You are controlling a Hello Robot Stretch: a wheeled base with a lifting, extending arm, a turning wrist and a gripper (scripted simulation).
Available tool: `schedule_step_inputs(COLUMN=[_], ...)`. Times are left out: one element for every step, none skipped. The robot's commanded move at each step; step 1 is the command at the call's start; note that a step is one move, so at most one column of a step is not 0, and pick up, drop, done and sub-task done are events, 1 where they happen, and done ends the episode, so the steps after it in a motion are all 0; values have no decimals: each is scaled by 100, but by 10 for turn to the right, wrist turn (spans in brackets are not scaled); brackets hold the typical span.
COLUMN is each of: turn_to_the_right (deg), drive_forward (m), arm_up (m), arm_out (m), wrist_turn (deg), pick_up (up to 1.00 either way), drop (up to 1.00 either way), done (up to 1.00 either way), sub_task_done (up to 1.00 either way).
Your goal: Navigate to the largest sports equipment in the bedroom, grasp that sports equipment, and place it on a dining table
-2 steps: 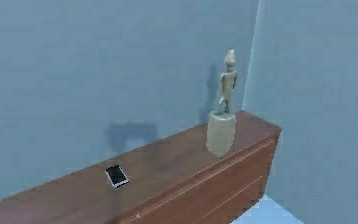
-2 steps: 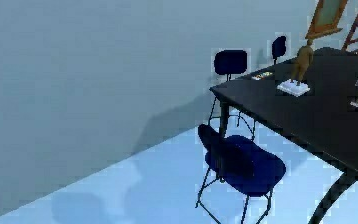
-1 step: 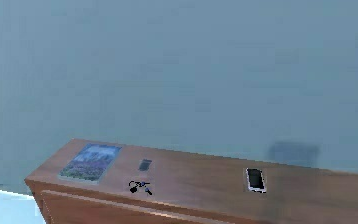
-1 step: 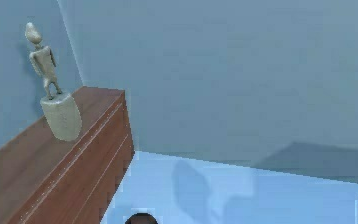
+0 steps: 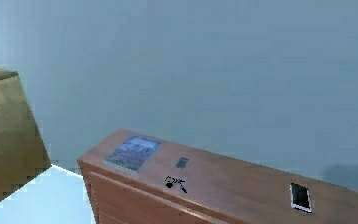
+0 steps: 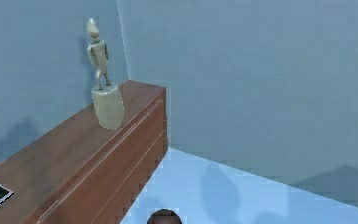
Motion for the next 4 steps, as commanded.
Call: schedule_step_inputs(turn_to_the_right=[0, 0, 0, 0], drive_forward=[0, 0, 0, 0], arm_up=[20, 0, 0, 0], arm_out=[0, 22, 0, 0], wrist_turn=[0, 0, 450, 450], pick_up=[0, 0, 0, 0], drop=[0, 0, 0, 0], done=[0, 0, 0, 0], sub_task_done=[0, 0, 0, 0])
